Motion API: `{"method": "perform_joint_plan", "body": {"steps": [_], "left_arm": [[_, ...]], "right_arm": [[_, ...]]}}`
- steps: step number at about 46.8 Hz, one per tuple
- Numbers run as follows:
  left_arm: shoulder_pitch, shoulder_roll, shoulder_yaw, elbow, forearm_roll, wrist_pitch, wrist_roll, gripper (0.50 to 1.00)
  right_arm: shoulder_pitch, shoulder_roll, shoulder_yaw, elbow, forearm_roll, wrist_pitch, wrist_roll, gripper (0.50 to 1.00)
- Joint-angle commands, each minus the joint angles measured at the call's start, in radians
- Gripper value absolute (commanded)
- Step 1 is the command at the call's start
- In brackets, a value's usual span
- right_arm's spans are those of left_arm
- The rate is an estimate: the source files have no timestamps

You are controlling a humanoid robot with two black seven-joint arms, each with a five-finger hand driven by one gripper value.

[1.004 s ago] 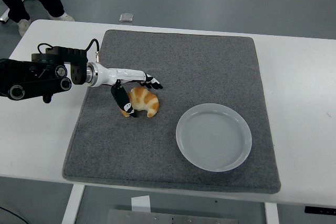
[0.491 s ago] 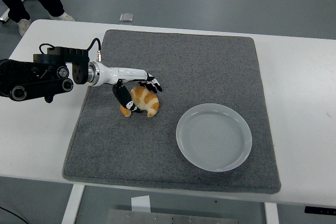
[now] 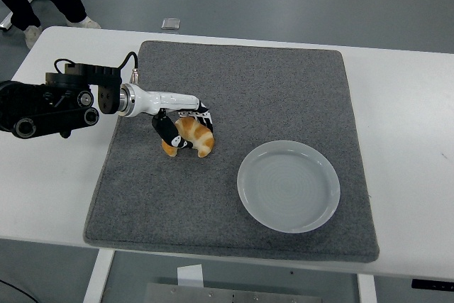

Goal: Place the bread on the plate

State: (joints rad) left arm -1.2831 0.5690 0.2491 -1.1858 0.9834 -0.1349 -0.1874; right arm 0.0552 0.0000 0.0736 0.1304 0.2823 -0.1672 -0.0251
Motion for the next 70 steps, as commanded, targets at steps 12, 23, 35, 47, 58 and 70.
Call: {"method": "perform_joint_plan", "body": {"steps": [12,23,35,47,58,70], "left_arm": [[-0.002,0.000,-0.001,0.005,0.015,0.008,0.000,0.500],[-0.002,0.000,-0.001,0.003,0.020,0.023,0.000,0.500],[-0.010,0.002,-0.010,-0.003,0.024,0.027,0.000,0.500],[-0.042,0.018,-0.071,-0.011,0.018,0.015,-0.001,0.500],[-0.114,0.058,-0.139,-0.012,0.004,-0.026,-0.006,0.500],[-0.176,0.100,-0.249,-0.014,0.003,-0.092,-0.004,0.500]], "right_arm": [[0.000,0.000,0.000,0.000,0.000,0.000,-0.001,0.954],[0.000,0.000,0.000,0.000,0.000,0.000,-0.001,0.952],[0.000,0.000,0.000,0.000,0.000,0.000,-0.001,0.954],[0.000,0.000,0.000,0.000,0.000,0.000,-0.001,0.952],[0.000,0.000,0.000,0.000,0.000,0.000,0.001,0.952],[0.000,0.000,0.000,0.000,0.000,0.000,0.001,0.952]]}}
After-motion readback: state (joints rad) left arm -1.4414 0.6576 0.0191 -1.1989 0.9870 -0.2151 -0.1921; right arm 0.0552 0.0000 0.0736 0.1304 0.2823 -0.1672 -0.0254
